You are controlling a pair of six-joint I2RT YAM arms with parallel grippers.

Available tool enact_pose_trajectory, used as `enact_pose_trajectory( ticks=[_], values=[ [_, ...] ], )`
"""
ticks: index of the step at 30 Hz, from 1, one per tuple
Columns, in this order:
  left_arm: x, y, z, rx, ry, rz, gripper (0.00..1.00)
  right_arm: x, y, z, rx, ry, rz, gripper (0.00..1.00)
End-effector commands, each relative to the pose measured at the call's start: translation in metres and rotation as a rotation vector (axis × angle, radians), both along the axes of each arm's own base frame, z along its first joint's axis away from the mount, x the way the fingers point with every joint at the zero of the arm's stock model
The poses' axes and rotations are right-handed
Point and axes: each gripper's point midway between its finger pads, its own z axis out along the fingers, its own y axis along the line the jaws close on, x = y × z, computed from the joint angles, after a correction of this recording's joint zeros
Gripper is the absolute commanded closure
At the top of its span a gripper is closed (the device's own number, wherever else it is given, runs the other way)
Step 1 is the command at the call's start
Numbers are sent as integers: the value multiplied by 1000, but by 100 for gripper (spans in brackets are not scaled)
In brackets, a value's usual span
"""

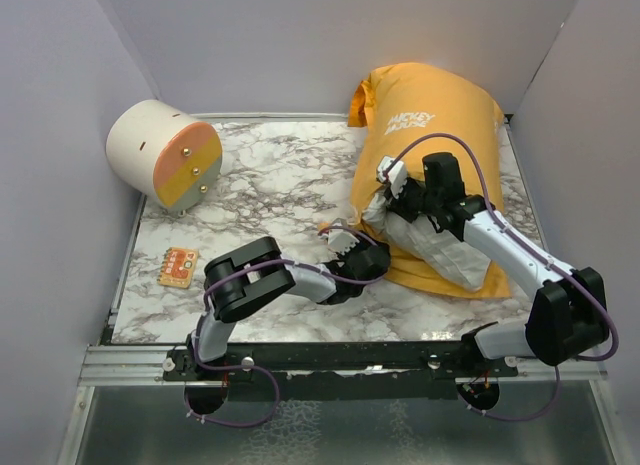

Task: Put the pillow into the pillowcase
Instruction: Stuff the pillow into the pillowcase.

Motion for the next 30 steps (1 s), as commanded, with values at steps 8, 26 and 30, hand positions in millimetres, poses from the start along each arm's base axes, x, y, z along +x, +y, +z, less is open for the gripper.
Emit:
enact_pose_trajectory(
  ticks=[8, 26, 30],
  values=[
    [53, 15, -16, 59, -167, 63, 49, 31, -8, 52, 38, -178, -51, 99],
    [58, 9, 25, 10, -468, -181, 100, 60, -75, -4, -108, -105, -179, 99],
    [36, 18, 43, -22, -482, -269, 100, 66, -103, -44, -249, -103, -220, 99]
  ],
)
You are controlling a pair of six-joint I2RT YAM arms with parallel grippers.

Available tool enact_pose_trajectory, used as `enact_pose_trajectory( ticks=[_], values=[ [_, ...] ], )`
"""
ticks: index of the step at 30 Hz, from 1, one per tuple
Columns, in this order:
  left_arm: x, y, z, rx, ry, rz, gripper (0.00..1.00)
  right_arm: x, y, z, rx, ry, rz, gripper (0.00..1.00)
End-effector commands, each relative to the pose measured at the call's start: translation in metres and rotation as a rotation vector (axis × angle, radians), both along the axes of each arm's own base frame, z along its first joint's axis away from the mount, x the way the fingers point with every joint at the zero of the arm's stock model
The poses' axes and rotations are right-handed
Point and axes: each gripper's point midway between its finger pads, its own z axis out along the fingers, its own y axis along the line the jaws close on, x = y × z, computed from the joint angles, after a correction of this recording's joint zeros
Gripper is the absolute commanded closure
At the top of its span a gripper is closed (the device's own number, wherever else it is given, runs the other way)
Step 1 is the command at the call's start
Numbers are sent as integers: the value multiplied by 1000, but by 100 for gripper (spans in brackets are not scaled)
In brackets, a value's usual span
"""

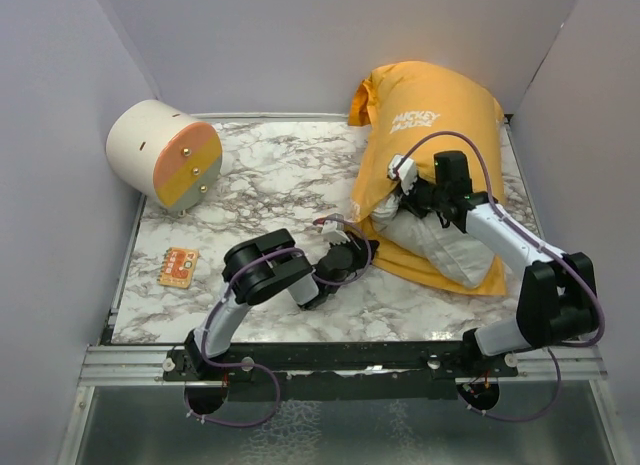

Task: Put the pillow into the pillowcase
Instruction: Stuff the pillow into the pillowcase.

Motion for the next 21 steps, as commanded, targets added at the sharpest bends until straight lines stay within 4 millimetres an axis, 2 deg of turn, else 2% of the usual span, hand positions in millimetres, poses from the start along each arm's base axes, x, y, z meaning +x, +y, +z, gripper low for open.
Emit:
enact_pose_trajectory(
  ticks=[1, 5, 7, 12, 17, 19, 21],
  values=[
    [-11, 13, 55, -55, -122, -86, 100, 45, -72, -31, -256, -128, -175, 99],
    [-35, 25, 73, -100, -128, -153, 100, 59, -101, -59, -384, -145, -253, 99],
    [-44, 31, 85, -112, -144, -177, 100, 61, -108, -70, -425, -132, -264, 99],
    [-58, 41, 115, -143, -198, -214, 100, 50, -108, -96, -461, -56, -206, 98],
    [-72, 37, 147, -150, -250, -289, 100, 28, -109, -125, -504, 39, -127, 92],
    [-76, 41, 151, -129, -248, -299, 100, 25, -115, -129, -536, 35, -132, 89],
    [-78, 48, 143, -91, -223, -292, 100, 25, -116, -128, -531, 37, -127, 86]
  ],
)
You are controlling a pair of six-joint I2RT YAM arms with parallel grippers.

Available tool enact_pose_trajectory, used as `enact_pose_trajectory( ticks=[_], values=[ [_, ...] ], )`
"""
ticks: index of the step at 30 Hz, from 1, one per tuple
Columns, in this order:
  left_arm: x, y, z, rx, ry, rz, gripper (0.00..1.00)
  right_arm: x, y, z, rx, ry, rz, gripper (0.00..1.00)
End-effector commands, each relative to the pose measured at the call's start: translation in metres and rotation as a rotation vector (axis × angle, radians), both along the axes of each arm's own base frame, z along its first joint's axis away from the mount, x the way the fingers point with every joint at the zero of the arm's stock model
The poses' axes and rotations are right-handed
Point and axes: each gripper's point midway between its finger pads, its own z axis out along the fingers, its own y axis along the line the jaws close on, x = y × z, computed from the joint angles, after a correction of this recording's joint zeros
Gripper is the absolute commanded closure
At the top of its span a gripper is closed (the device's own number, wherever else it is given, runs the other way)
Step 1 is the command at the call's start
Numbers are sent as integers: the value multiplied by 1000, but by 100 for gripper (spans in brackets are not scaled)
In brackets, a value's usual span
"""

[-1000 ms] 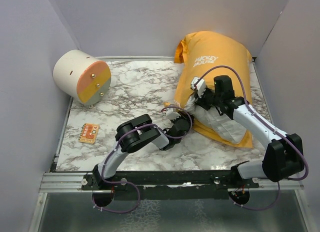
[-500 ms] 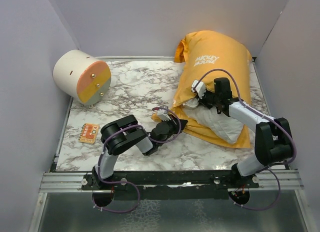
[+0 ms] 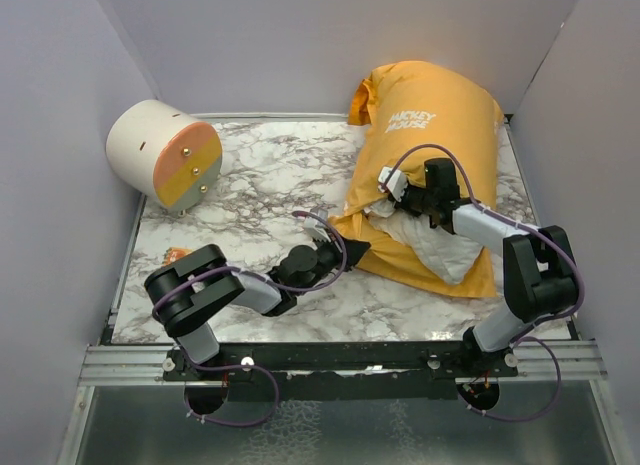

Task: Put the pillow into the pillowcase
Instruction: Stuff the pillow into the pillowcase.

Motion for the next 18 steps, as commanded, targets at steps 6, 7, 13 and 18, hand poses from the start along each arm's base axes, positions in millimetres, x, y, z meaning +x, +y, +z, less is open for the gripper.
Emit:
enact_pose_trajectory(
  ticks=[6, 7, 13, 18],
  values=[
    [-23, 22, 35, -76, -50, -32, 100, -12, -98, -63, -303, 153, -249, 85],
    [-26, 23, 38, -85, -51, -39, 100, -11, -100, -65, -310, 156, -253, 85],
    [-43, 24, 84, -132, -126, -100, 100, -36, -90, -80, -299, 241, -168, 84],
    [-50, 27, 120, -126, -208, -134, 100, -66, -65, -86, -228, 357, -25, 79]
  ],
)
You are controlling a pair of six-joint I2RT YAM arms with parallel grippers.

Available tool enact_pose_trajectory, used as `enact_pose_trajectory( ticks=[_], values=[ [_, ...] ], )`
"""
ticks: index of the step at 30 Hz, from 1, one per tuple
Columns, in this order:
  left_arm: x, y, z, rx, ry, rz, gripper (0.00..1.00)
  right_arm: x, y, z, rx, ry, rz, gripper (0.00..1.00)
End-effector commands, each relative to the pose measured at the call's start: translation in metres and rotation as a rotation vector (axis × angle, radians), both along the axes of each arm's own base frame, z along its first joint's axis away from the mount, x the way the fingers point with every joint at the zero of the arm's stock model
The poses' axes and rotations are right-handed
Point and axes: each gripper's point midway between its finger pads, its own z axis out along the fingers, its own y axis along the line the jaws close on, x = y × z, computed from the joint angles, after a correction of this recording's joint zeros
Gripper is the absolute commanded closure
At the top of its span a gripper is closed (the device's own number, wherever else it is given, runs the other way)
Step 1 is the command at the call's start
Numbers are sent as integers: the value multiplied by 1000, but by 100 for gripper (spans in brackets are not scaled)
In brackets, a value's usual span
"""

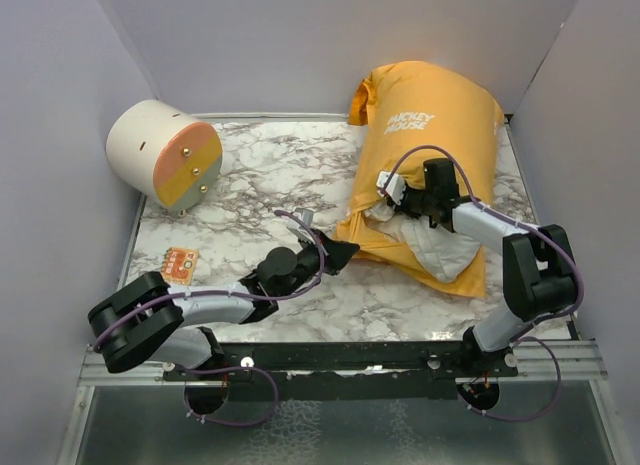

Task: Put the pillow into the pillowcase
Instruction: Stuff the pillow into the pillowcase.

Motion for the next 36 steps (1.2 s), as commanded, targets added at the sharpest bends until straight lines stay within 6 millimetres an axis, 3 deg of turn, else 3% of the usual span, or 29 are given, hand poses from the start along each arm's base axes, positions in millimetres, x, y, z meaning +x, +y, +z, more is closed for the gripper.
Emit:
enact_pose_trajectory(
  ticks=[1, 7, 11, 13, 19, 22, 27, 31, 36],
  values=[
    [-16, -4, 78, -121, -165, -88, 100, -67, -61, -78, -191, 352, -59, 77],
    [-26, -24, 100, -218, -198, -208, 100, -116, -20, -71, -101, 491, 179, 67],
    [-23, -32, 120, -259, -232, -246, 100, -150, 0, -51, -8, 580, 356, 60],
    [-17, -33, 112, -245, -214, -250, 100, -158, 9, -29, 47, 580, 409, 56],
    [-15, -23, 62, -214, -115, -246, 100, -155, 26, 77, 162, 387, 487, 32],
    [-18, -19, 45, -193, -79, -246, 100, -156, 28, 115, 176, 309, 502, 28],
    [-20, -20, 34, -166, -59, -261, 100, -169, 39, 161, 252, 270, 565, 28],
    [-22, -22, 31, -169, -50, -277, 100, -165, 53, 176, 354, 261, 558, 30],
    [-26, -23, 35, -188, -53, -294, 100, -141, 73, 143, 366, 275, 415, 42]
  ],
)
